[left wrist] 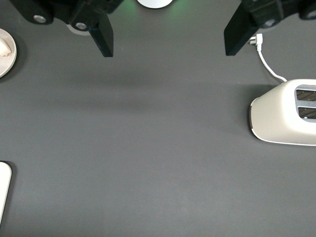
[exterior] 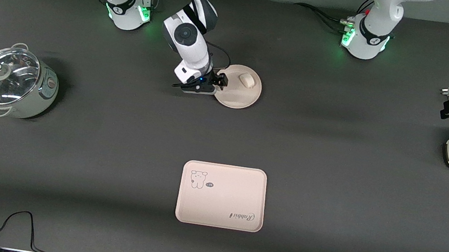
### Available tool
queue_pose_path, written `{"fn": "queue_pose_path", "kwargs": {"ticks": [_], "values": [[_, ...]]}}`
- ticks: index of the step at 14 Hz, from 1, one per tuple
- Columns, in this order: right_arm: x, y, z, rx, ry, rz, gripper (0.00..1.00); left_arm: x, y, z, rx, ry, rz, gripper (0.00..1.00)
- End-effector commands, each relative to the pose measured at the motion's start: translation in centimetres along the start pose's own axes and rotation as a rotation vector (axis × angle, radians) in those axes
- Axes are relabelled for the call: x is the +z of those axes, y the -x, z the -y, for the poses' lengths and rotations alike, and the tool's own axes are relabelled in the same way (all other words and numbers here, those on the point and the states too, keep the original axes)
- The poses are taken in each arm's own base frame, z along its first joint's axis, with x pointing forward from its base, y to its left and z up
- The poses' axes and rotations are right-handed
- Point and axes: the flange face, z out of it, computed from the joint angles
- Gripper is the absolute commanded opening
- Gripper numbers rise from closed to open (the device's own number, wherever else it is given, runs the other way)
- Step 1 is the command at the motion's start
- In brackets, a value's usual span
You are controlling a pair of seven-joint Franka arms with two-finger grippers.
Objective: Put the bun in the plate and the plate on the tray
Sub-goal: 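Lower the right gripper to the plate rim and grasp it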
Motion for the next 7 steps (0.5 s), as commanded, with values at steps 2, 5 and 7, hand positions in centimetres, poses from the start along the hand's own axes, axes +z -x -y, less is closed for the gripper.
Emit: {"fn": "queue_pose_path", "kwargs": {"ticks": [2, 5, 7], "values": [[0.3, 0.4, 1.0, -0.007, -0.015, 0.010, 0.81, -1.3, 0.2, -1.7, 0.009, 0.005, -0.015, 1.00], [0.6, 0.5, 1.0, -0.010, -0.012, 0.014, 0.58, -0.7, -0.3, -1.4, 0.000, 0.006, -0.004, 1.00], [0.5, 0.3, 0.9, -0.009, -0.013, 0.012, 0.39, -1.7, -0.2, -2.0, 0.006, 0.006, -0.023, 1.00]]}}
